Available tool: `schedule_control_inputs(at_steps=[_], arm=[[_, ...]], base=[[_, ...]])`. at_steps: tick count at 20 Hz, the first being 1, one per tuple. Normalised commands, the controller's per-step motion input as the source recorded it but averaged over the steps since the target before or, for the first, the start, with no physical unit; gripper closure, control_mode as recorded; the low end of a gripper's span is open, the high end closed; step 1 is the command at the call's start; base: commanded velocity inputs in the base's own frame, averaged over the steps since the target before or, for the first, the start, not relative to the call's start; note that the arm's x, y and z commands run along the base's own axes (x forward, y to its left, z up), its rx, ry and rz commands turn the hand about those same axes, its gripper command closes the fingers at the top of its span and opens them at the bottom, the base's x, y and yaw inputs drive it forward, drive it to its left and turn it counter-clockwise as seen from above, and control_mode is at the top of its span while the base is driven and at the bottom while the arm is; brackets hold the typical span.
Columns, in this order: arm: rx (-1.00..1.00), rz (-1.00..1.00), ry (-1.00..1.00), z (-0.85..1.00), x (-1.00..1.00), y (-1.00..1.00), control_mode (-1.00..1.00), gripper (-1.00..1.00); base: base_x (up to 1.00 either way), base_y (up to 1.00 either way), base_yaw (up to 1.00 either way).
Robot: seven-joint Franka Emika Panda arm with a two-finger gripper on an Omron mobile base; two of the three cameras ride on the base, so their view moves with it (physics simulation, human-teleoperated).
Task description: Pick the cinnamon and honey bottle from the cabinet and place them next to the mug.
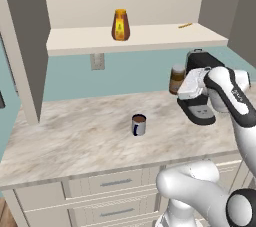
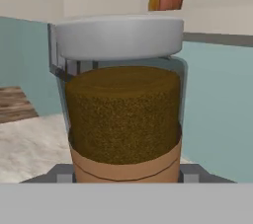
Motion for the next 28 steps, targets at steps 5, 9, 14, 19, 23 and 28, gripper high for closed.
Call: schedule_control_inputs(at_steps=[5, 9, 14, 19, 23, 28], arm=[[0.00, 0.12, -0.02, -0.67, -0.01, 0.00, -1.00, 1.00], [0.00, 0.07, 0.03, -0.56, 0.00, 0.00, -1.00, 1.00], [0.00, 0.01, 0.15, -0.26, 0.04, 0.00, -1.00, 1.00], [0.00, 0.00, 0.19, 0.01, 0.27, 0.00, -1.00, 1.00], [0.00, 0.00, 0.15, 0.01, 0.36, 0.00, -1.00, 1.00], [0.00, 0.00, 0.13, -0.02, 0.30, 0.00, -1.00, 1.00]], base=[[0.00, 0.00, 0.00], [0.00, 0.00, 0.00], [0.00, 0.00, 0.00], [0.00, 0.00, 0.00], [0.00, 0.00, 0.00], [0.00, 0.00, 0.00]])
